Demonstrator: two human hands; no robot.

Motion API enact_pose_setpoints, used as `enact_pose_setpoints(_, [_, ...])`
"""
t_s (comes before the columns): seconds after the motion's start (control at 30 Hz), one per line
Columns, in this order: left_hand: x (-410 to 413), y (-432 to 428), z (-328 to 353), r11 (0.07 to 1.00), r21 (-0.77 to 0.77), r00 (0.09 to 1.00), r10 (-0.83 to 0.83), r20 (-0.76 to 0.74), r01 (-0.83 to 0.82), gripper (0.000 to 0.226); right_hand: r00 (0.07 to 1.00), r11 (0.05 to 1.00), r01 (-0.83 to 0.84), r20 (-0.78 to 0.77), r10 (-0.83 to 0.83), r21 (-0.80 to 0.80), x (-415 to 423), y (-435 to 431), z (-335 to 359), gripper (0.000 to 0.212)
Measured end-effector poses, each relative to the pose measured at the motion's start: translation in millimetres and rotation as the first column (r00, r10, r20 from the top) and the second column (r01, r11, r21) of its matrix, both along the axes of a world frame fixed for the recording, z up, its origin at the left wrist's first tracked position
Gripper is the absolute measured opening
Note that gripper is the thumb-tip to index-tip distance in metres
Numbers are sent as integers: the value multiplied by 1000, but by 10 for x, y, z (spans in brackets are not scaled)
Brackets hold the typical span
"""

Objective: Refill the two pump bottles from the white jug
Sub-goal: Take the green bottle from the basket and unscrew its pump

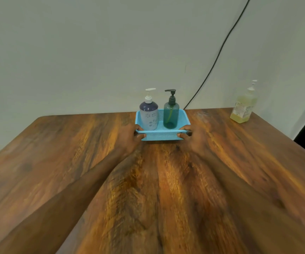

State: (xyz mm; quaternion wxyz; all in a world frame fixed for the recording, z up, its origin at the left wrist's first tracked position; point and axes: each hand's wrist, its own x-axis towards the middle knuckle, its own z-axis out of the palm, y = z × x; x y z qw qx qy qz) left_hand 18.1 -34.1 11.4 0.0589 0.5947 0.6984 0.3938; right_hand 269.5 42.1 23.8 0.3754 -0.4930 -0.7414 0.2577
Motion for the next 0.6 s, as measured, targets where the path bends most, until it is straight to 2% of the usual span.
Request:
enact_pose_setpoints(0.13, [189, -510, 211, 999, 51, 1000, -7, -11, 8, 22, 999, 999, -41, -20, 41, 7, 189, -401, 148, 9])
enact_pose_setpoints(0.3, [420, -1150, 284, 998, 20, 998, -52, 44, 51, 20, 995, 995, -86, 60, 83, 47, 478, -919, 190, 17])
enact_pose_setpoints(0.6, [729, -2016, 42, 996, 0, 985, -87, 150, 88, 16, 998, 998, -51, 34, 52, -30, 882, -1742, -193, 20])
